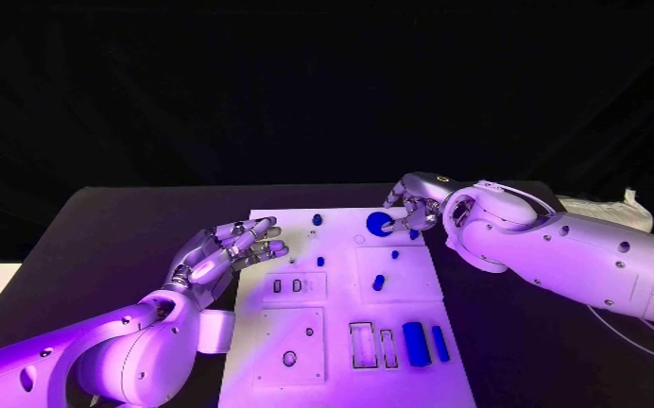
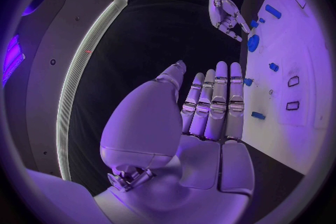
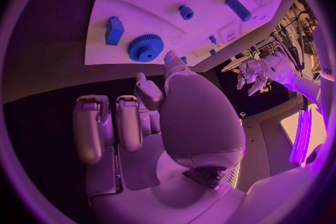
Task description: Assemble the parts on the task board
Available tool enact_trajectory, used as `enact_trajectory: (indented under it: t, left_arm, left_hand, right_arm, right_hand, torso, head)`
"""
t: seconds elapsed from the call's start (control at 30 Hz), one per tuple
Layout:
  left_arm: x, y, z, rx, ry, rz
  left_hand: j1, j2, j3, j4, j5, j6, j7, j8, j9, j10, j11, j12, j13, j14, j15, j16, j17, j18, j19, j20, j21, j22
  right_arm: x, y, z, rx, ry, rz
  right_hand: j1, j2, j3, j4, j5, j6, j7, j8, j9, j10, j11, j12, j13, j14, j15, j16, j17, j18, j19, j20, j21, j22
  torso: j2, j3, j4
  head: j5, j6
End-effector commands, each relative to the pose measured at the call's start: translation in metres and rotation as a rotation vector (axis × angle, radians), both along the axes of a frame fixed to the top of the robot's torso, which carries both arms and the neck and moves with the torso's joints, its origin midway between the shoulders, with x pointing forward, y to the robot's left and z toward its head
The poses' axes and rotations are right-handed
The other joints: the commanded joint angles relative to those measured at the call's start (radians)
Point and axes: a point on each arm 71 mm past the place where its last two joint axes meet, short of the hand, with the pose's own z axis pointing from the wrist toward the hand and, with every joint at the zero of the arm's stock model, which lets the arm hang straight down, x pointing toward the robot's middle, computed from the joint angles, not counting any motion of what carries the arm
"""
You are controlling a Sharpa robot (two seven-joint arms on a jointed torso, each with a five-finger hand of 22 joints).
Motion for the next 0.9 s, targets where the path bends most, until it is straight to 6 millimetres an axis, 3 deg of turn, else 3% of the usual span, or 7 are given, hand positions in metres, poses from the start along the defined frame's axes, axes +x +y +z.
enact_trajectory:
  t: [0.03,0.17,0.33,0.9]
  left_arm:
    - [0.000,-0.002,0.001,-0.019,-0.009,-0.023]
    - [0.000,-0.003,0.001,-0.020,-0.009,-0.026]
    - [0.000,-0.003,0.001,-0.020,-0.008,-0.026]
    - [0.001,-0.004,0.001,-0.020,-0.005,-0.029]
  left_hand:
    - [-0.002,0.007,-0.001,-0.008,-0.002,-0.004,0.006,-0.005,-0.001,-0.007,0.003,-0.002,-0.001,-0.001,0.008,-0.007,0.002,0.013,0.002,0.008,-0.003,-0.001]
    - [-0.002,0.007,-0.001,-0.008,-0.002,-0.004,0.006,-0.005,-0.001,-0.007,0.003,-0.003,-0.001,-0.001,0.008,-0.007,0.002,0.013,0.002,0.008,-0.003,-0.001]
    - [-0.002,0.007,-0.001,-0.008,-0.003,-0.005,0.006,-0.006,-0.001,-0.008,0.003,-0.003,-0.001,-0.001,0.008,-0.008,0.002,0.013,0.002,0.008,-0.003,-0.002]
    - [-0.002,0.007,-0.001,-0.008,-0.003,-0.005,0.006,-0.006,-0.001,-0.008,0.003,-0.003,-0.001,-0.001,0.008,-0.008,0.002,0.013,0.002,0.008,-0.003,-0.002]
  right_arm:
    - [0.003,0.002,-0.006,-0.026,0.045,-0.022]
    - [0.007,0.006,-0.009,-0.032,0.041,-0.021]
    - [0.010,0.007,-0.011,-0.041,0.044,-0.024]
    - [0.016,0.010,-0.015,-0.069,0.061,-0.023]
  right_hand:
    - [0.012,0.003,-0.008,-0.002,0.007,-0.003,0.005,-0.004,-0.001,0.007,0.002,0.061,0.065,0.078,0.008,0.019,0.092,-0.017,0.045,0.009,0.007,0.134]
    - [0.014,0.005,-0.011,-0.004,0.013,-0.003,0.010,-0.002,-0.001,0.073,0.008,0.308,0.292,0.085,0.014,0.041,0.141,-0.020,0.051,0.015,0.014,0.150]
    - [0.018,0.013,-0.008,-0.007,0.013,0.001,0.013,0.000,0.000,0.111,0.011,0.429,0.395,0.089,0.018,0.053,0.167,-0.024,0.059,0.019,0.022,0.167]
    - [0.039,0.043,0.010,-0.024,0.021,0.019,0.014,0.008,0.002,0.145,0.014,0.520,0.465,0.100,0.021,0.077,0.227,-0.035,0.083,0.023,0.045,0.218]
  torso:
    - [0.002,0.0018,0.0020]
    - [0.002,0.0013,0.0028]
    - [0.002,0.0000,0.0011]
    - [0.002,-0.0004,0.0016]
  head:
    - [0.000,-0.004]
    - [0.002,-0.007]
    - [0.003,-0.009]
    - [0.004,-0.015]
